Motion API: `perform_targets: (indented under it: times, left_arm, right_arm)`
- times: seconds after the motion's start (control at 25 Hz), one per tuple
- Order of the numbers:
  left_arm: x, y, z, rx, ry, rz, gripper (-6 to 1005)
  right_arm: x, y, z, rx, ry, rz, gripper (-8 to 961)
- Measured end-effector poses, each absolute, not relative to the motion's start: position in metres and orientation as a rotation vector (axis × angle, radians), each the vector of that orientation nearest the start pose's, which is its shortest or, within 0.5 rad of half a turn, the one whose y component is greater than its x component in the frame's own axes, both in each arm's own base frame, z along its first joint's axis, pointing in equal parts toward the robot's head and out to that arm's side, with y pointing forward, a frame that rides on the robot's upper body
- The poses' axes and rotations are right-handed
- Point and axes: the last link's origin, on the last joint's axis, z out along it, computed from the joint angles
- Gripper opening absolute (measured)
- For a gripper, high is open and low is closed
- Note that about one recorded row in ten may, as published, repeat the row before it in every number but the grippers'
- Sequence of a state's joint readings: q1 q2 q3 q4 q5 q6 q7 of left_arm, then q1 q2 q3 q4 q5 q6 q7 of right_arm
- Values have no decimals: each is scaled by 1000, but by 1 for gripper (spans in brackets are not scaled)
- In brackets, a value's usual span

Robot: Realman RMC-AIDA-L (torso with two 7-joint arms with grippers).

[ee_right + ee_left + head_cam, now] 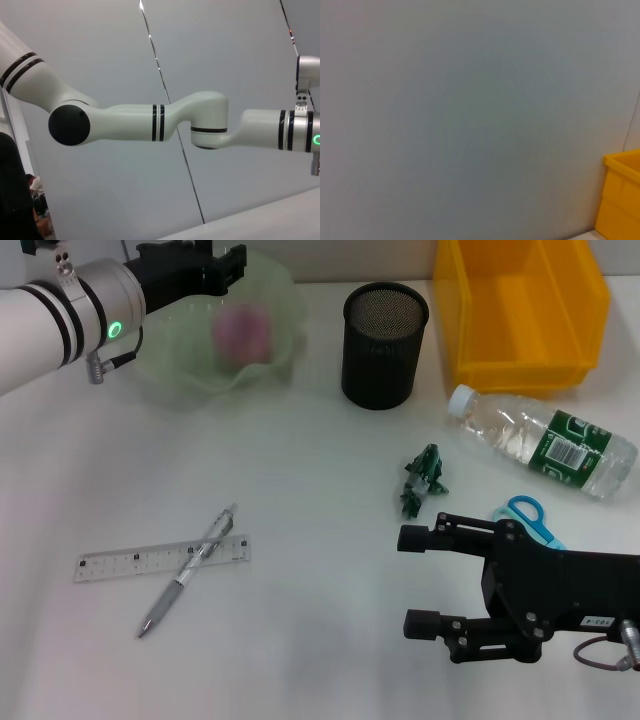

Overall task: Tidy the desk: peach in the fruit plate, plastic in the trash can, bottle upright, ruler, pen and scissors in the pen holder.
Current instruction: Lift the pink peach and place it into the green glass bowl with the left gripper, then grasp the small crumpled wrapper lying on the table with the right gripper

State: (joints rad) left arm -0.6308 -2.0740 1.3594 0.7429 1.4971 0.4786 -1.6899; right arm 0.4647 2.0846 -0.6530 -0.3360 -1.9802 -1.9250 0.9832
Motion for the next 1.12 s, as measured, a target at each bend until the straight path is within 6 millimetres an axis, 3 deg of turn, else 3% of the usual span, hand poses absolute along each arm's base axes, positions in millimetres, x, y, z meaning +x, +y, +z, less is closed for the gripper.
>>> perform_targets:
  times: [0.36, 0.56, 0.6, 0.68, 0.8, 0.84, 1.12]
  left_arm:
    - [-210, 450, -6, -2057, -851, -605, 553]
    - [-203, 436, 17, -2109, -923, -931, 752]
    - [-203, 436, 17, -2109, -923, -931, 752]
    - [-198, 419, 30, -2184, -879, -1121, 751]
    - [-197, 394, 37, -2290, -792, -1269, 750]
    - [-197, 394, 37, -2290, -792, -1269, 749]
    - [-209, 336, 19, -2594, -390, -1195, 746]
  right_arm:
    - [255, 239, -32, -2865, 399, 1267, 804]
    - [255, 237, -31, -2863, 403, 1277, 804]
    - [256, 236, -31, -2862, 405, 1276, 804]
    - [257, 235, -30, -2858, 408, 1273, 803]
    - [259, 234, -29, -2848, 415, 1270, 803]
    - [259, 234, -29, -2848, 415, 1270, 803]
    - [267, 232, -22, -2789, 434, 1260, 803]
